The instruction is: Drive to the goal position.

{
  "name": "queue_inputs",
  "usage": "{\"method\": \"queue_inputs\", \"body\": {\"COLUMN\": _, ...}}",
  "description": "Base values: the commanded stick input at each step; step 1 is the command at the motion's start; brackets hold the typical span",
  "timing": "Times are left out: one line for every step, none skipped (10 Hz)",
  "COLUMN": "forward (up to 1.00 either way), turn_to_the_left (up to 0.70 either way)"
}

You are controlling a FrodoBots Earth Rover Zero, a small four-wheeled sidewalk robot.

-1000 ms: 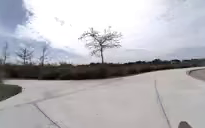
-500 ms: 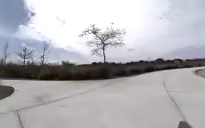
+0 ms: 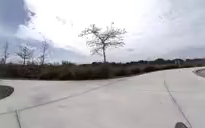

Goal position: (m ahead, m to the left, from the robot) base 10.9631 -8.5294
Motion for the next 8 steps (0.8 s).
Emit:
{"method": "queue_inputs", "body": {"forward": 1.00, "turn_to_the_left": 0.00}}
{"method": "queue_inputs", "body": {"forward": 1.00, "turn_to_the_left": 0.00}}
{"method": "queue_inputs", "body": {"forward": 1.00, "turn_to_the_left": 0.00}}
{"method": "queue_inputs", "body": {"forward": 1.00, "turn_to_the_left": 0.00}}
{"method": "queue_inputs", "body": {"forward": 1.00, "turn_to_the_left": 0.00}}
{"method": "queue_inputs", "body": {"forward": 1.00, "turn_to_the_left": 0.00}}
{"method": "queue_inputs", "body": {"forward": 1.00, "turn_to_the_left": 0.00}}
{"method": "queue_inputs", "body": {"forward": 1.00, "turn_to_the_left": 0.00}}
